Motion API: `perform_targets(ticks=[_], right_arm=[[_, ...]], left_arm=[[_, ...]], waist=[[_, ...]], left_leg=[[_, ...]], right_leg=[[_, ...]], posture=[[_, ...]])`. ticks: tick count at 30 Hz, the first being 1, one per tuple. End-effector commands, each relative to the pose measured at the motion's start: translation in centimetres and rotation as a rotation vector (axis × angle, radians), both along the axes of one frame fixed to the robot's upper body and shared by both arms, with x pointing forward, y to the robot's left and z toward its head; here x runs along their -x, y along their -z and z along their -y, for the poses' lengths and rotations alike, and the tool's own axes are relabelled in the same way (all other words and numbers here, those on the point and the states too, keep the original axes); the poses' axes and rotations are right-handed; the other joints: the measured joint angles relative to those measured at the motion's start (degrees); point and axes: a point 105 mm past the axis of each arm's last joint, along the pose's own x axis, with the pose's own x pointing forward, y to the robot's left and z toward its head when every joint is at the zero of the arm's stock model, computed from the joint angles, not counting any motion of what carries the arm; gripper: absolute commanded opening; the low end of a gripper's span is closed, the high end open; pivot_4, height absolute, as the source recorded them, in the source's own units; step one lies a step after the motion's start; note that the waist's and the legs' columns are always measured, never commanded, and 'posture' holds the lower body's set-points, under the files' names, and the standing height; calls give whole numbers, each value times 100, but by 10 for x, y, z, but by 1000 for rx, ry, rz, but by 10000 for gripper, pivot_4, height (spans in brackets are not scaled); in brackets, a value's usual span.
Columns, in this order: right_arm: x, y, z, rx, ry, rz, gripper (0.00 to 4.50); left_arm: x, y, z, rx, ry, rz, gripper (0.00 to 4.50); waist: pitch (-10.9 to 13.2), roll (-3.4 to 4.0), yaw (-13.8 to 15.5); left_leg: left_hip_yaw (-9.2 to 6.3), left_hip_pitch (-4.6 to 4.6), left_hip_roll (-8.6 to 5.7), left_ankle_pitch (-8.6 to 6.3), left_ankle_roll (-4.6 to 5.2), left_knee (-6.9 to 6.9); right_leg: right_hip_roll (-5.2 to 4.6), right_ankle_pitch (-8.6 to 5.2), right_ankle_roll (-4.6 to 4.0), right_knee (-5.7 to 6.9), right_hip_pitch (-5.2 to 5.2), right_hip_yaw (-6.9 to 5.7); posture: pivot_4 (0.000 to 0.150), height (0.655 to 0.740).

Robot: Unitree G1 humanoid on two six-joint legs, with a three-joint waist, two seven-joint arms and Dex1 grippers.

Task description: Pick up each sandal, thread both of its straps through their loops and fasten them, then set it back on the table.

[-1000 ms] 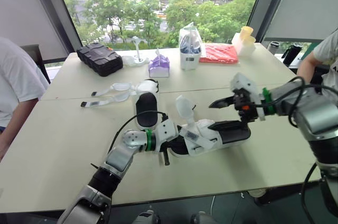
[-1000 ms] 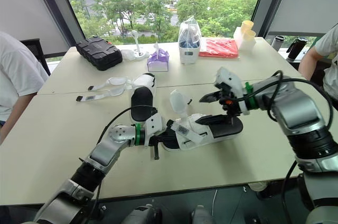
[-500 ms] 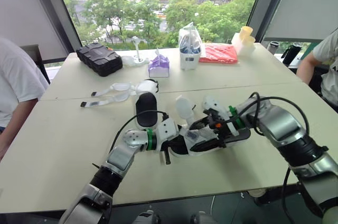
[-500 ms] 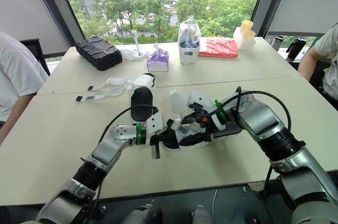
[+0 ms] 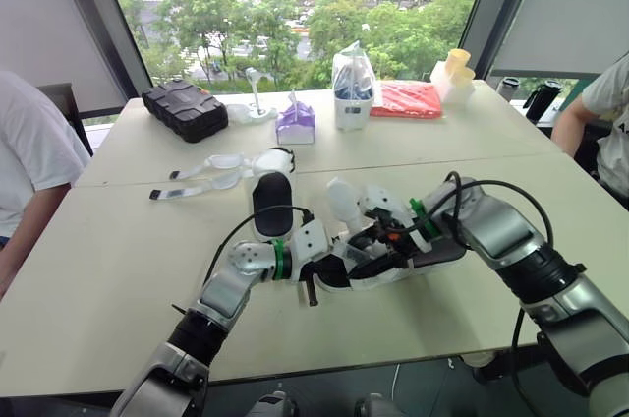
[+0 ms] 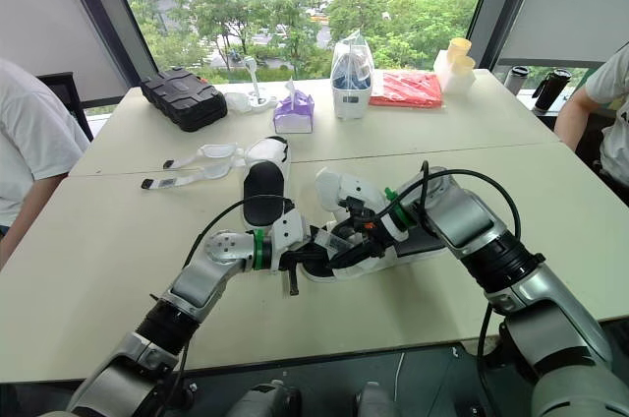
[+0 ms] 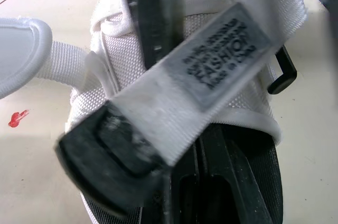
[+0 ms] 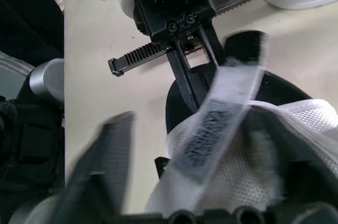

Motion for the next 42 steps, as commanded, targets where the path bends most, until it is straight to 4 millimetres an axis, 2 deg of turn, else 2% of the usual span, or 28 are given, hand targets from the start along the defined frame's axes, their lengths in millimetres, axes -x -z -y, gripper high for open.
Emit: perform_targets(ticks=[1, 3, 4, 7, 11, 14, 18, 21, 32, 38, 42], right_arm=[[-1, -4, -6, 1, -32, 18, 10796], [-2, -3, -7, 2, -31, 19, 929], [-3, -3, -7, 2, -32, 20, 331], [-5, -9, -5, -5, -25, 33, 331], [-2, -29, 2, -58, -3, 68, 331], [-2, -52, 10, -183, 84, 63, 331], [-3, -65, 17, -287, 158, 46, 331], [-12, -72, 20, -363, 235, 37, 331], [-44, -51, 19, -403, 369, 6, 331], [-67, -37, 23, -414, 500, 30, 331], [-68, -30, 27, -421, 528, 13, 331]], left_arm=[[0, 2, 1, -2, -17, 1, 0], [0, 2, 1, -1, -19, 1, 0], [0, 2, 1, -1, -19, 2, 0], [0, 2, 1, -2, -20, 2, 0], [2, 3, 1, -4, -19, -4, 0], [4, 5, 1, -15, -6, -12, 0], [7, 9, 0, -36, 16, -12, 0], [9, 11, 0, -49, 31, -8, 0], [11, 17, 0, -96, 63, 15, 0], [12, 17, -1, -97, 61, 14, 0], [13, 17, -2, -98, 60, 13, 0]], waist=[[0, 0, -2], [0, 0, -5], [0, 0, -6], [-1, 0, -7], [0, 1, -3], [0, 0, 2], [0, 0, -4], [0, 1, -9], [-1, 1, -15], [-1, 1, -19], [-2, 3, -36]], left_leg=[[0, 0, 0, 0, 0, 0], [0, 0, 0, 0, 0, -1], [0, 0, 0, 0, 0, -1], [0, 0, 0, 0, 0, 0], [0, 0, 0, 0, -1, 0], [0, -1, 0, -1, -1, -3], [0, -1, 1, -1, -1, -9], [1, -2, 2, -1, -1, -12], [4, -2, 2, 0, 0, -18], [4, -2, 1, 0, 0, -18], [6, -1, 1, 1, 0, -18]], right_leg=[[0, 0, 0, 0, 0, 0], [0, 0, 0, 0, -1, 0], [0, 0, 0, 0, -1, 0], [1, 1, 1, 1, 0, 0], [1, 1, 1, 1, -1, 1], [0, 1, 1, 0, -5, 1], [-1, 1, 1, 0, -7, 3], [-1, 1, 0, 0, -10, 5], [0, 1, 1, 1, -15, 6], [1, 2, 1, 3, -17, 7], [2, 2, 0, 7, -19, 9]], posture=[[1500, 7400], [1500, 7400], [1500, 7400], [1500, 7400], [1500, 7400], [1500, 7400], [1500, 7400], [1500, 7400], [1500, 7400], [1500, 7400], [1500, 7400]])
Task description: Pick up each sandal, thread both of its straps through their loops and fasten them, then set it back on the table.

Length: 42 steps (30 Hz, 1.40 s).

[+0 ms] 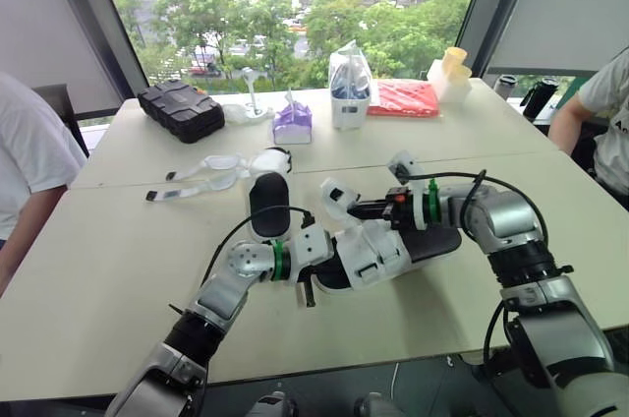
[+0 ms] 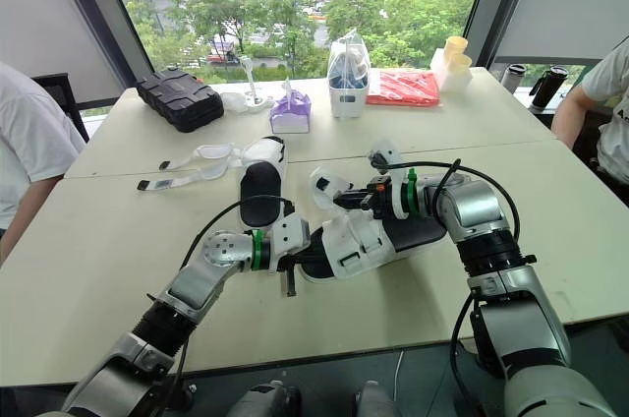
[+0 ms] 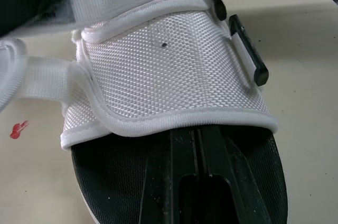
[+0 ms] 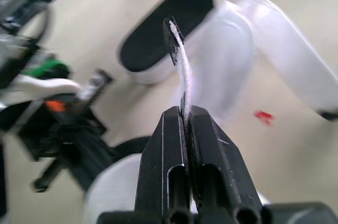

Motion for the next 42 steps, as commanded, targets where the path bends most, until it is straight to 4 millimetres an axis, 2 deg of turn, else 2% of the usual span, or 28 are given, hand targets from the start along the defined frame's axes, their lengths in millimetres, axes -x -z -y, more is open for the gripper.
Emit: perform_targets(ticks=[1, 9, 13, 17, 23, 32, 37, 39, 42], right_arm=[[-6, -20, 3, -36, 34, 81, 331], [-10, -31, 16, -149, 136, 44, 331], [-10, -16, 19, -114, 164, 18, 331], [-4, -1, 13, -100, 141, -23, 331], [0, -1, 4, -121, 110, -32, 331], [-11, 1, -1, -132, 123, -51, 331], [-15, 14, 1, -82, 139, -67, 331], [-16, 28, 5, -25, 149, -84, 331], [-13, 37, 4, 23, 132, -90, 331]], left_arm=[[9, 16, -1, -52, 24, -41, 0], [11, 16, -1, -54, 30, -46, 0], [10, 15, 0, -56, 34, -43, 0], [10, 15, 0, -56, 36, -44, 0], [10, 15, -1, -58, 33, -45, 0], [10, 15, -3, -59, 28, -41, 0], [9, 15, -3, -60, 23, -41, 0], [9, 15, -4, -58, 17, -42, 0], [10, 16, -4, -57, 14, -45, 0]], waist=[[-1, 1, -9], [-1, 2, -11], [-2, 2, -22], [-3, 5, -22], [-6, 9, -24], [-9, 10, -111], [-14, 11, -126], [-25, 11, -128], [-47, 9, -139]], left_leg=[[0, 0, 0, 0, 0, 0], [0, 1, 0, 0, 0, 0], [0, 1, 1, 0, 0, 0], [0, 1, 1, 1, 0, 0], [-1, 1, 2, 0, 0, 0], [-1, 4, 2, 1, 1, 0], [-1, 11, 2, 1, 1, 0], [-1, 14, 2, 1, 1, 0], [-1, 21, 3, 0, 0, 0]], right_leg=[[1, 0, 0, 1, 0, 0], [2, 1, -1, 2, 0, 2], [2, 1, -1, 2, 0, 2], [2, 1, -1, 2, 0, 2], [4, 1, -1, 2, 0, 2], [5, 1, -1, 4, 3, 2], [5, 1, -1, 5, 8, 2], [6, 1, -1, 6, 10, 2], [7, 1, -1, 5, 20, 3]], posture=[[1500, 7400], [1500, 7400], [1500, 7400], [1500, 7400], [1500, 7400], [1500, 7400], [1500, 7400], [1500, 7400], [1500, 7400]])
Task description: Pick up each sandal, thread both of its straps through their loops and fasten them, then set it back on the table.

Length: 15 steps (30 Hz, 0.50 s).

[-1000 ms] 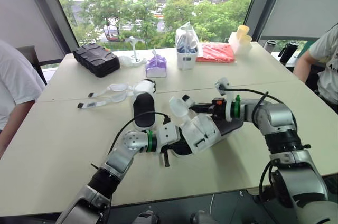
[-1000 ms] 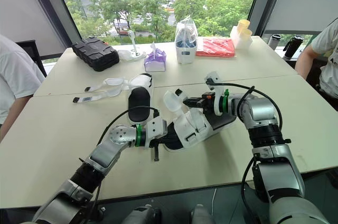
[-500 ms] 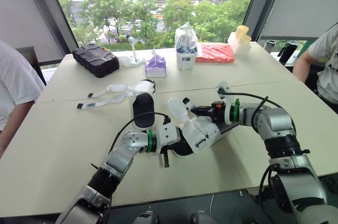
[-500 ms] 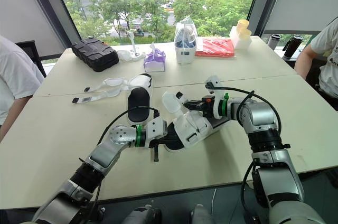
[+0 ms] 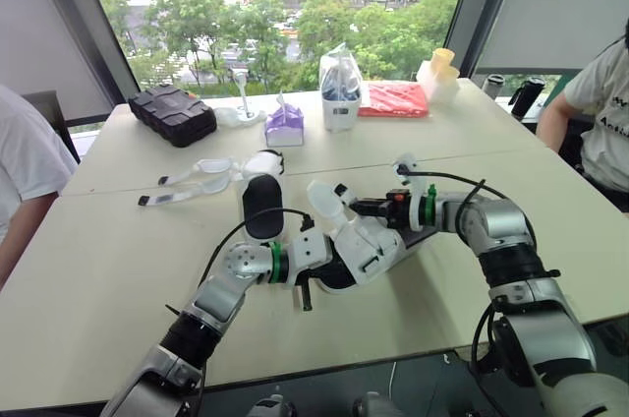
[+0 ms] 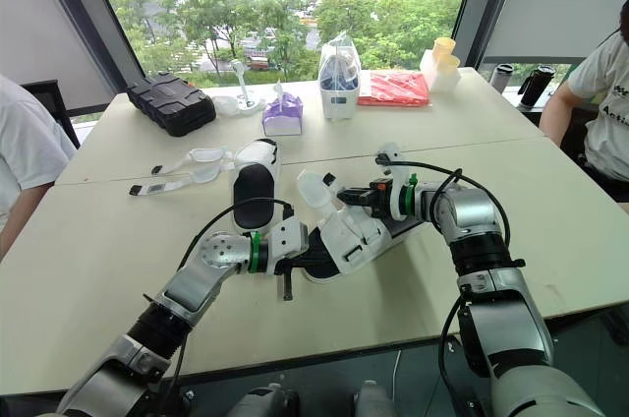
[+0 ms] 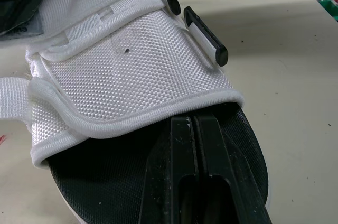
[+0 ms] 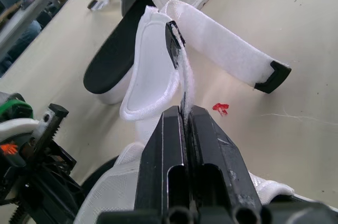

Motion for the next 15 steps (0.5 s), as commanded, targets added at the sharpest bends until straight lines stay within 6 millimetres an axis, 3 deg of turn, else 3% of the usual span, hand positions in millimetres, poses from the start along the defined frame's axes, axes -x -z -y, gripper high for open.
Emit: perform_targets(ticks=[1, 2, 3, 4, 11, 15], right_arm=[[1, 22, 0, 96, 2, -39, 331], [1, 25, 0, 114, 1, -38, 331], [1, 27, 1, 133, -4, -34, 6198], [1, 28, 1, 147, -14, -27, 9053], [-13, 16, 2, 269, -33, 137, 44463], [-26, 10, 2, 299, -19, 169, 44463]], left_arm=[[6, 13, -1, -36, 4, -31, 0], [6, 12, -1, -36, 3, -30, 0], [6, 12, -1, -34, 2, -30, 0], [6, 12, 0, -31, 1, -30, 0], [5, 12, 0, -32, 2, -29, 0], [5, 11, 0, -30, 2, -31, 0]], waist=[[-20, -2, -9], [-24, -2, -9], [-30, -3, -5], [-34, -1, 0], [-34, -1, 12], [-34, -1, 5]], left_leg=[[0, 1, 0, 0, 0, 0], [0, 3, 1, 0, 0, 0], [-1, 5, 2, 0, 0, 0], [-2, 6, 2, 0, 0, 0], [-2, 0, 0, -1, -1, -1], [-2, 1, 0, -1, -1, -2]], right_leg=[[0, 0, 0, 0, 1, 0], [1, 0, 0, 0, 3, 0], [1, 0, 0, 0, 7, -1], [2, 0, 0, -1, 8, -1], [1, 0, 0, -3, 2, -2], [3, 0, 0, -2, 1, -2]], posture=[[1500, 7400], [1500, 7400], [1500, 7400], [1500, 7400], [1500, 7400], [1500, 7400]])
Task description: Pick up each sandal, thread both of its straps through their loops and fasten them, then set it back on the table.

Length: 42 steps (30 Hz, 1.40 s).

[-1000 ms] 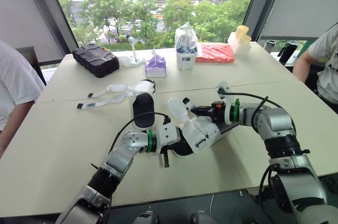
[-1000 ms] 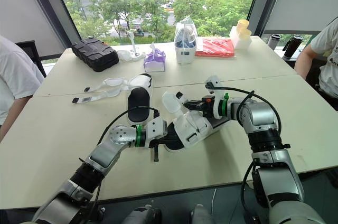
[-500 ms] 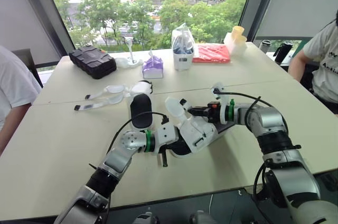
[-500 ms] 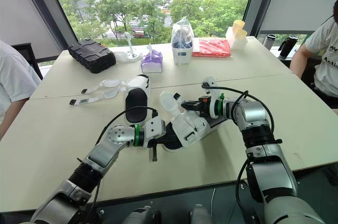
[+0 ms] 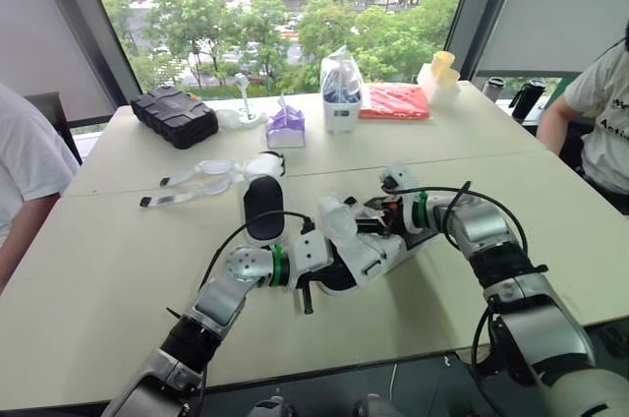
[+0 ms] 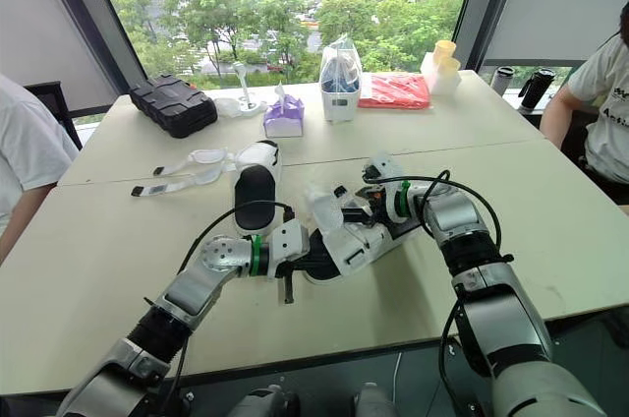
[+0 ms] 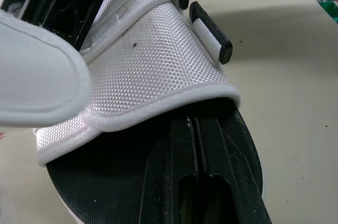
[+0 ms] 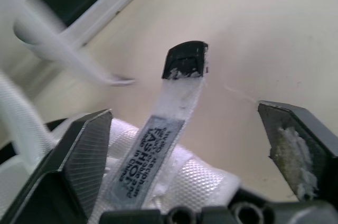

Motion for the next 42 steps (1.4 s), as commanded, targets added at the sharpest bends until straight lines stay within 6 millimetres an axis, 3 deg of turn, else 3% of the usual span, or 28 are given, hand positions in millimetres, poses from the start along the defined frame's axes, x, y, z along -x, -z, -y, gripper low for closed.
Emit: perform_targets(ticks=[1, 7, 18, 22, 27, 30, 36, 42], right_arm=[[-11, -6, 0, 49, 4, 39, 44463], [-28, -7, 2, 56, 62, 23, 44463], [-40, 4, 2, 108, 159, 36, 44463], [-50, -14, 6, 110, 198, 125, 44463], [-57, -63, 34, 138, 196, 311, 44463], [-51, -72, 55, 224, 143, 426, 44463], [-14, -53, 88, 288, 39, 481, 44463], [17, -36, 95, 280, -6, 431, 44463]], left_arm=[[4, 10, 0, -34, 9, -28, 0], [7, 11, 4, -30, 15, -29, 0], [9, 13, 4, -25, 4, -26, 0], [10, 13, 4, -22, 1, -28, 0], [10, 13, 3, -26, 3, -29, 0], [8, 11, 2, -26, 0, -25, 0], [4, 7, 2, -22, 0, -17, 0], [0, 4, 0, -14, -5, -11, 0]], waist=[[0, 0, 9], [1, 0, 15], [-1, 3, 5], [-1, 3, 11], [1, 7, 23], [1, 7, 12], [1, 6, 11], [1, 12, 6]], left_leg=[[0, 0, 0, 0, 0, 0], [-1, -2, -2, 0, -1, 0], [-1, -1, -3, 4, -7, -22], [-1, -1, -4, 6, -9, -24], [0, -7, -7, 6, -10, -30], [4, -7, -8, 7, -11, -46], [5, -5, -4, 10, -13, -53], [12, -4, -2, 11, -12, -48]], right_leg=[[1, 0, 0, 0, 0, 0], [9, 0, 0, -1, -3, 1], [4, 0, -1, 0, -14, 4], [10, 1, -1, 0, -15, 6], [9, 0, -1, -1, -25, 8], [9, 0, -1, -4, -31, 10], [13, 0, 0, -4, -32, 10], [13, 0, 0, -1, -31, 17]], posture=[[1500, 7400], [1500, 7400], [1500, 7400], [1500, 7400], [1500, 7400], [1500, 7400], [1500, 7400], [1500, 7400]])
